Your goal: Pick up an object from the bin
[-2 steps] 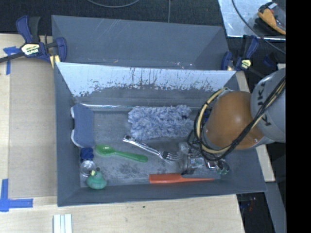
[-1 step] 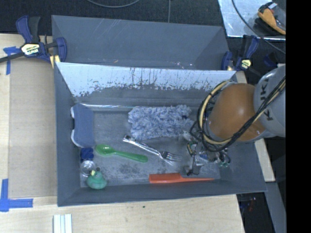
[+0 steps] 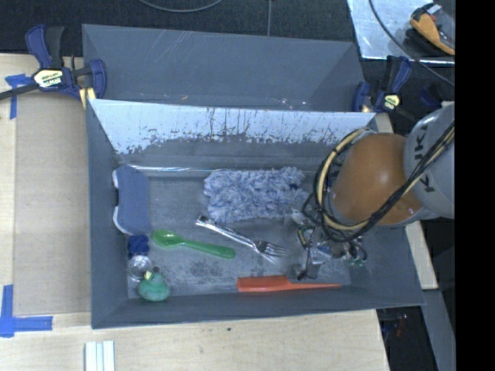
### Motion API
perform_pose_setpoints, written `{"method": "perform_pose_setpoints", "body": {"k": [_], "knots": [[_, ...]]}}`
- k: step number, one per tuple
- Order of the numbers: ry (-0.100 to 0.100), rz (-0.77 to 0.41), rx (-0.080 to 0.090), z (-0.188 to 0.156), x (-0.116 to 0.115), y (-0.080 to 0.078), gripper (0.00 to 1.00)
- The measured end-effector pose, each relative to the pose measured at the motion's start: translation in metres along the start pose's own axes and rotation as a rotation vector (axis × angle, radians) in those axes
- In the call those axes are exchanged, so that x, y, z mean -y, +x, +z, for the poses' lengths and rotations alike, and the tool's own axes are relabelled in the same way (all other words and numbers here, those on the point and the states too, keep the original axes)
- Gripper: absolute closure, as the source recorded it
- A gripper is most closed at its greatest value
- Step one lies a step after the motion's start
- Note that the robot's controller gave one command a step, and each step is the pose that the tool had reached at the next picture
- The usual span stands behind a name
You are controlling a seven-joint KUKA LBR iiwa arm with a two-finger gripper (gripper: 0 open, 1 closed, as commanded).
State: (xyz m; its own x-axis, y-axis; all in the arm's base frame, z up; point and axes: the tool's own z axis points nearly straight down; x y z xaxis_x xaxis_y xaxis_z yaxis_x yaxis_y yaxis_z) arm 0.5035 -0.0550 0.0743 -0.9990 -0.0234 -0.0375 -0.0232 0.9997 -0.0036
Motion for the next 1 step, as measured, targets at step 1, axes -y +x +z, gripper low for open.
{"method": "perform_pose_setpoints", "body": {"k": [1], "knots": [[-0.002, 0.002, 0.004, 0.0034, -0.051, 0.0033, 0.0]]}}
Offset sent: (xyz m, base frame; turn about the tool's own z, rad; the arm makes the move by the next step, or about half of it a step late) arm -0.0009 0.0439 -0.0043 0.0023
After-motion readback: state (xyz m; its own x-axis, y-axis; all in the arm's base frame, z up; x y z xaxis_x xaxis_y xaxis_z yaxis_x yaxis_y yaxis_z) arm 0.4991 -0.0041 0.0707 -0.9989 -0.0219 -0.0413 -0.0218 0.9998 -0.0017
